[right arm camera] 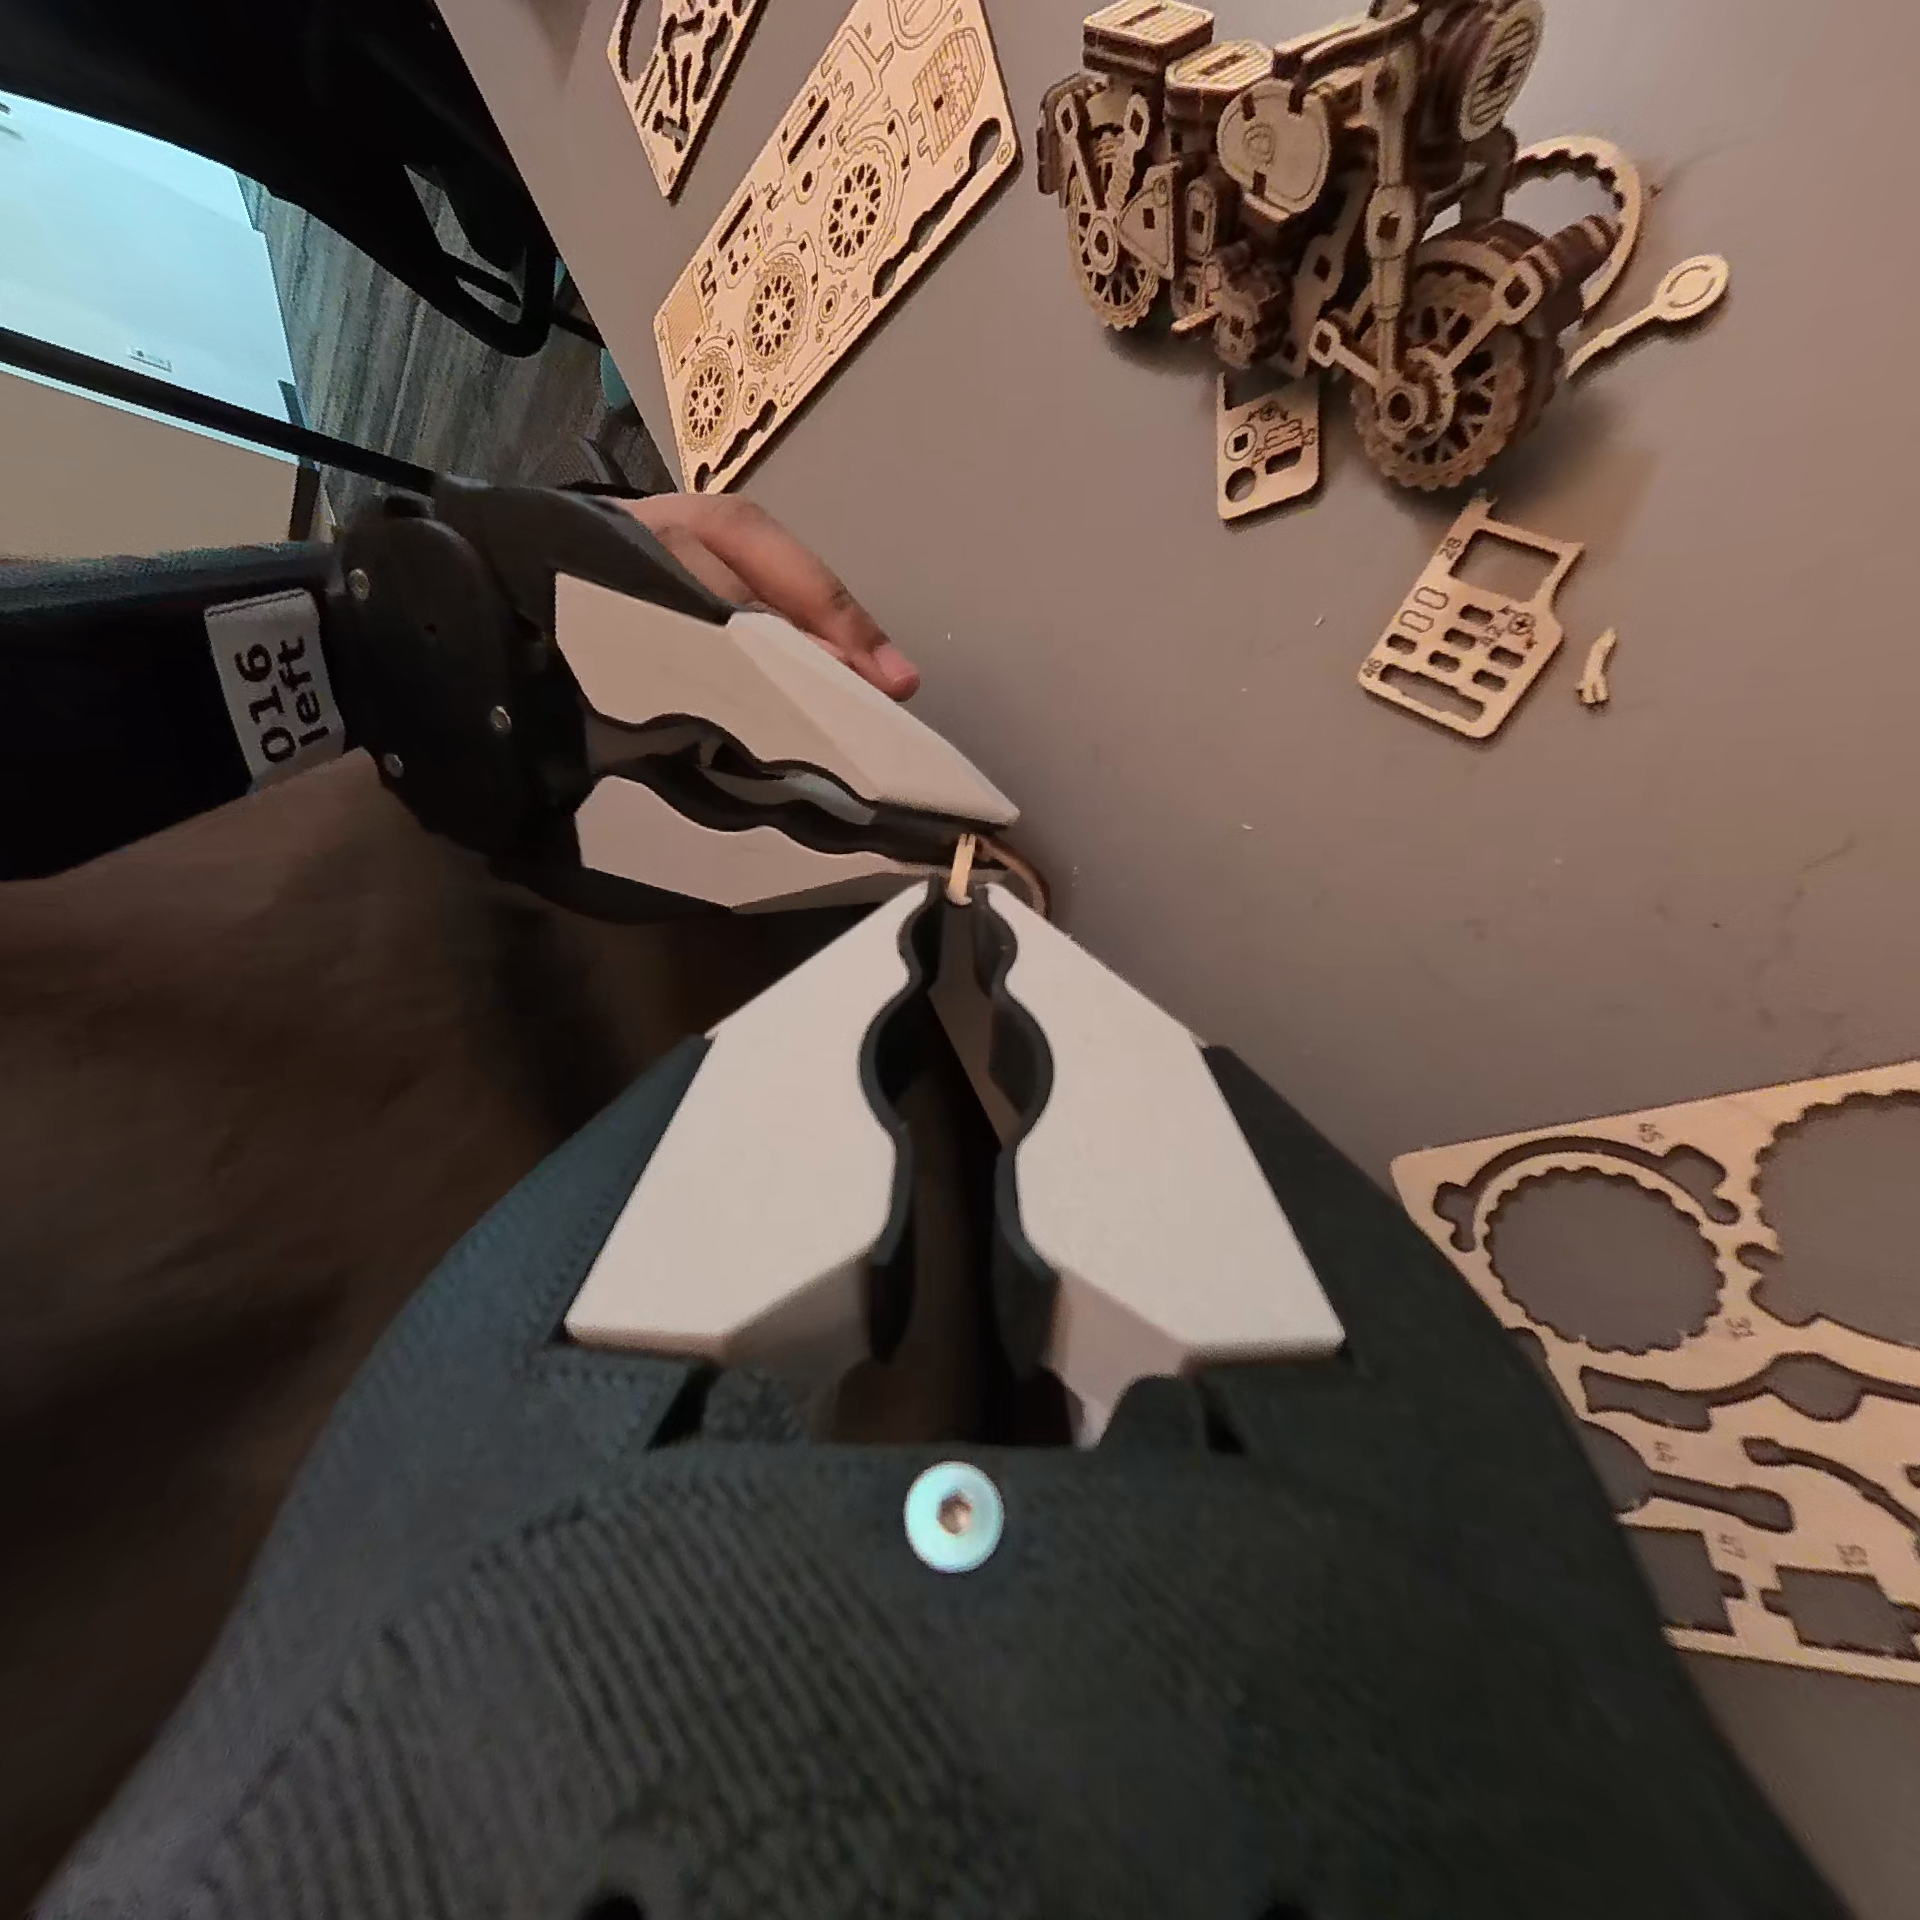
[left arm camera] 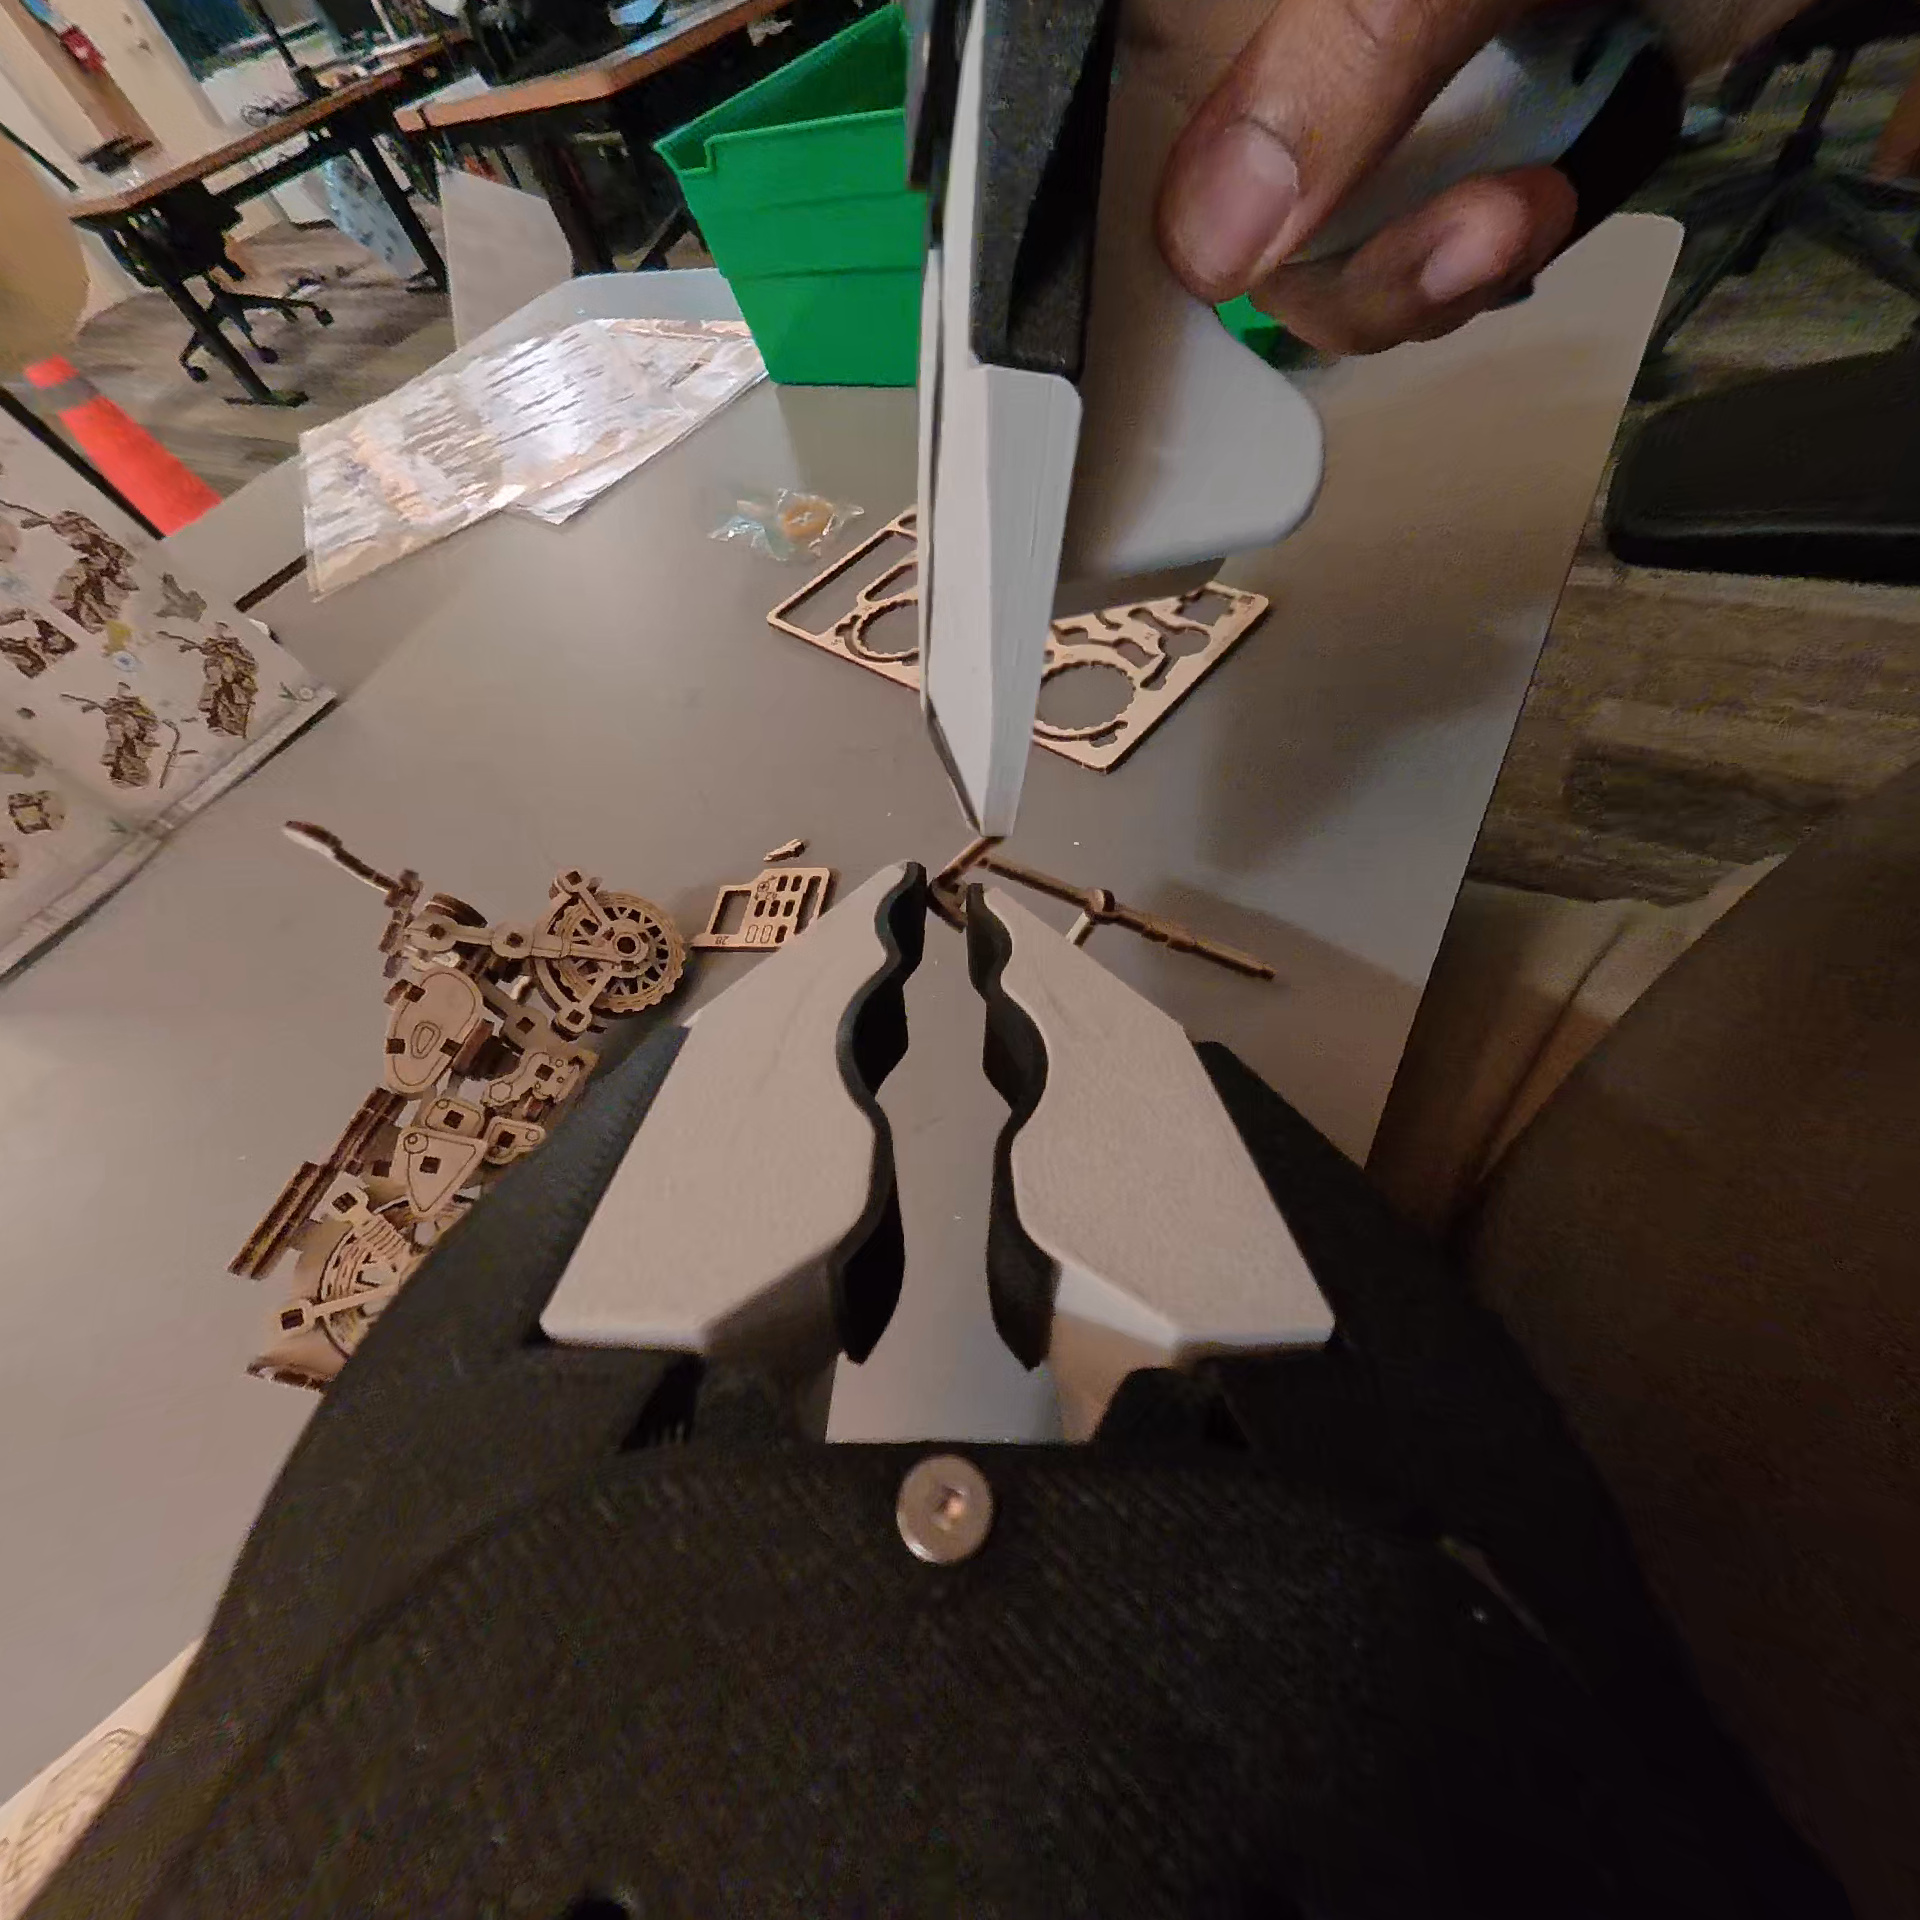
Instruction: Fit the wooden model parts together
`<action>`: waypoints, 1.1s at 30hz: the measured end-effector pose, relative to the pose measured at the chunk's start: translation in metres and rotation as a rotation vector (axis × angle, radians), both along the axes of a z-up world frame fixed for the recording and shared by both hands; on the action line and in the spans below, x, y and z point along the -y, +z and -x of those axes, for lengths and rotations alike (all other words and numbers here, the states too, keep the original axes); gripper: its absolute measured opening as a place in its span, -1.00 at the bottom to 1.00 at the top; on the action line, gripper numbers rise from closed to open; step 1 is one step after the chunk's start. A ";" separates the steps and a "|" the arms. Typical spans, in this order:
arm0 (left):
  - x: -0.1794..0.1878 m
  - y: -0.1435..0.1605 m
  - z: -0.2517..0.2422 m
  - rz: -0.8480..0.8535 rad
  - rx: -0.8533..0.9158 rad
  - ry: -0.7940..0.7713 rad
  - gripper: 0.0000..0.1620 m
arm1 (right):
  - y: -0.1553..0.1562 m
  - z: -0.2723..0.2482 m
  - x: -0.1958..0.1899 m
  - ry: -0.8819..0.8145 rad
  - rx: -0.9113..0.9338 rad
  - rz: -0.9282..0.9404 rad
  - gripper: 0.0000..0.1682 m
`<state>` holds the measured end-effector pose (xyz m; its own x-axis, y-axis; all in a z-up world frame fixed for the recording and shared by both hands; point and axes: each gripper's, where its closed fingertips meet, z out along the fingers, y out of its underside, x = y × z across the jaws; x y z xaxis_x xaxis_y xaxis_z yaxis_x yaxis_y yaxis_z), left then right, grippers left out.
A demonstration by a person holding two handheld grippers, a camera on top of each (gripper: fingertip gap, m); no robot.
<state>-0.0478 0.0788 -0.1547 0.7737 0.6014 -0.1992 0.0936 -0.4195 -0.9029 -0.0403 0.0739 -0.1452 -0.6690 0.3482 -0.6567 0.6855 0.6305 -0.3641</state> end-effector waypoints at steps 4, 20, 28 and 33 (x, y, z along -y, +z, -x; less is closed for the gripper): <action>0.004 0.003 0.003 -0.019 0.002 0.020 -0.94 | 0.000 -0.001 0.003 -0.001 0.014 0.005 -0.96; 0.004 0.001 0.003 0.013 -0.024 0.018 -0.94 | 0.005 0.004 0.006 -0.024 0.015 0.034 -0.96; 0.004 -0.001 0.002 0.009 0.000 0.016 -0.94 | 0.007 0.005 0.010 -0.032 0.016 0.071 -0.98; 0.008 0.002 0.006 -0.052 0.043 0.030 -0.94 | 0.007 0.005 0.011 -0.036 0.031 0.092 -0.98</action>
